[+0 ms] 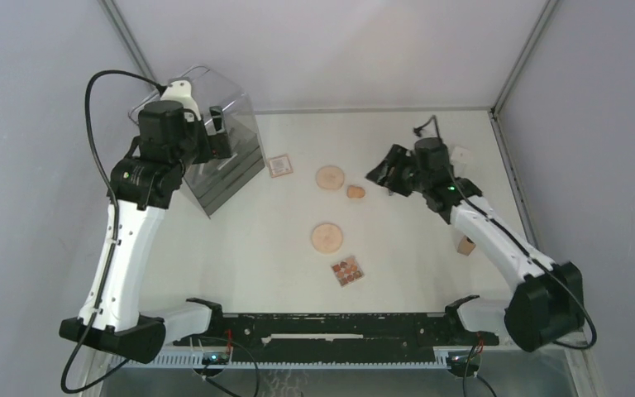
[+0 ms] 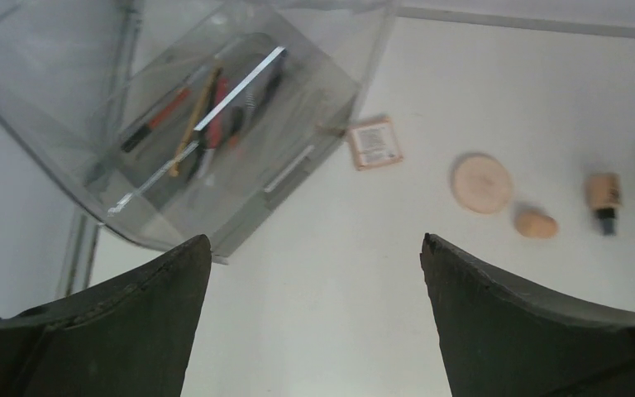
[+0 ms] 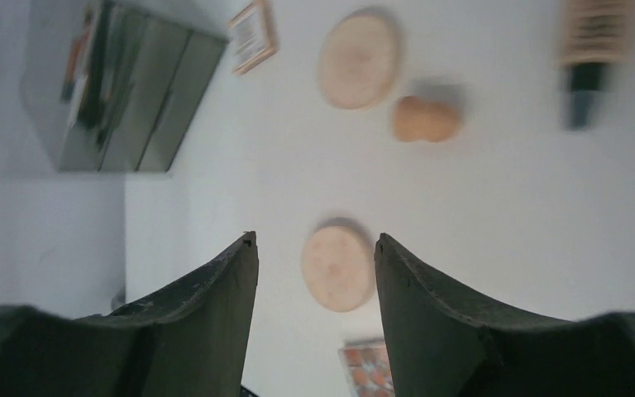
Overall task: Organize the makeup
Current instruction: Close the storage box at the center of the board, then open the drawer in the storage box.
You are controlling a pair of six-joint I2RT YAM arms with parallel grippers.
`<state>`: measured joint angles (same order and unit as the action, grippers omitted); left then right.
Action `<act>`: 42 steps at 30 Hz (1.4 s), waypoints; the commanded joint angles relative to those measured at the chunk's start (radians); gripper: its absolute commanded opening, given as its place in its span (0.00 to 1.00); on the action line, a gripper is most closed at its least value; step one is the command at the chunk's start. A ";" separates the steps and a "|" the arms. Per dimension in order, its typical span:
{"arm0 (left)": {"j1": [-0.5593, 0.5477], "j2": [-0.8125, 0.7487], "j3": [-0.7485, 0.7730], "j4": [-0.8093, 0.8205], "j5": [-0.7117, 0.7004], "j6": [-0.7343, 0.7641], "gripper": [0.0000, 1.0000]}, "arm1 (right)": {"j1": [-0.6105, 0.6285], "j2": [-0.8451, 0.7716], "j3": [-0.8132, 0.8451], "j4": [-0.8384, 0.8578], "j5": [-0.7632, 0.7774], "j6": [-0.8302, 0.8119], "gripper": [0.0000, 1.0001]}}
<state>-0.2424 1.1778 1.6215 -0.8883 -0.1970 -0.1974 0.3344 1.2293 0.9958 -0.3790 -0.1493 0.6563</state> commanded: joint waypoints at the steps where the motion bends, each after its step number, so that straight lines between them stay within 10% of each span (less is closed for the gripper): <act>1: 0.022 -0.013 0.016 0.052 -0.226 0.043 1.00 | 0.135 0.162 -0.003 0.368 -0.175 0.040 0.61; 13: 0.445 0.000 -0.147 0.260 0.096 -0.139 1.00 | 0.375 0.629 0.256 0.843 -0.108 0.286 0.79; 16: 0.457 0.039 -0.150 0.270 0.203 -0.160 1.00 | 0.365 0.772 0.368 0.926 -0.217 0.424 0.77; 23: 0.459 0.018 -0.219 0.264 0.161 -0.159 1.00 | 0.394 0.991 0.557 0.926 -0.234 0.479 0.39; 42: 0.450 0.050 -0.280 0.355 0.477 -0.225 0.99 | 0.413 1.336 1.034 0.824 -0.230 0.497 0.37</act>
<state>0.2211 1.2423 1.3510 -0.6132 0.1394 -0.3874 0.7357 2.5435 1.9884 0.4301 -0.3752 1.1347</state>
